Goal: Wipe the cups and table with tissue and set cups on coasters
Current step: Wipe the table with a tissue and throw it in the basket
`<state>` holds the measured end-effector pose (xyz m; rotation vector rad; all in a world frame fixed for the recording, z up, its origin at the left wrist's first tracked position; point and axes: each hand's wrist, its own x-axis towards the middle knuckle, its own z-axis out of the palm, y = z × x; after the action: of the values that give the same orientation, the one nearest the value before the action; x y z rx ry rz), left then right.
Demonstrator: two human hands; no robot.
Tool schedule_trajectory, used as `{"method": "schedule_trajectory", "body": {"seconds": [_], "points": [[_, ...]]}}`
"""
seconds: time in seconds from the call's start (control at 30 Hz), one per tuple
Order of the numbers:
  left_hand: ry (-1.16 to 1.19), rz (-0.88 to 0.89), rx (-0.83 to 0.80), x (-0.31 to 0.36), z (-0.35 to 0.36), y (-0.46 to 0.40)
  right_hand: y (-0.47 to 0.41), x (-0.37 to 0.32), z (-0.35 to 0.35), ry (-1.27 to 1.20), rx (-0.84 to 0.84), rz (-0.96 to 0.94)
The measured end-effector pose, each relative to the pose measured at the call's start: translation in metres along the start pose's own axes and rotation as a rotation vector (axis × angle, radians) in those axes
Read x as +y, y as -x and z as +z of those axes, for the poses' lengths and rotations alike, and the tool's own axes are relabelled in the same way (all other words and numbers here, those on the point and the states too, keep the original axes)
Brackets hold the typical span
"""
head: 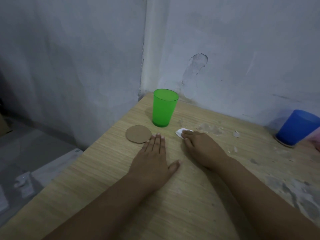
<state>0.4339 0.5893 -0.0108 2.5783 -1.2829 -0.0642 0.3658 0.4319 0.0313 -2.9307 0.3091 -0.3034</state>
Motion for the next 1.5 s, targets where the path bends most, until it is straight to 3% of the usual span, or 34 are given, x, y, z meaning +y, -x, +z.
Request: {"method": "schedule_trajectory", "body": {"seconds": [0.3,0.67,0.93,1.07,1.5], "points": [[-0.030,0.015,0.045,0.002,0.000,0.000,-0.017,-0.031,0.015,-0.067,-0.047,-0.104],[-0.019,-0.006,-0.006,0.002,-0.001,0.001,0.006,-0.005,0.009,0.056,-0.063,0.106],[-0.071,0.028,-0.007,0.002,-0.004,0.001,0.015,-0.042,0.018,-0.005,-0.079,-0.091],[-0.015,0.027,0.014,0.001,-0.002,0.000,-0.012,-0.042,0.020,-0.126,-0.068,-0.030],[-0.023,-0.004,0.004,0.000,0.000,0.000,0.005,-0.027,0.003,0.227,-0.062,0.109]]}}
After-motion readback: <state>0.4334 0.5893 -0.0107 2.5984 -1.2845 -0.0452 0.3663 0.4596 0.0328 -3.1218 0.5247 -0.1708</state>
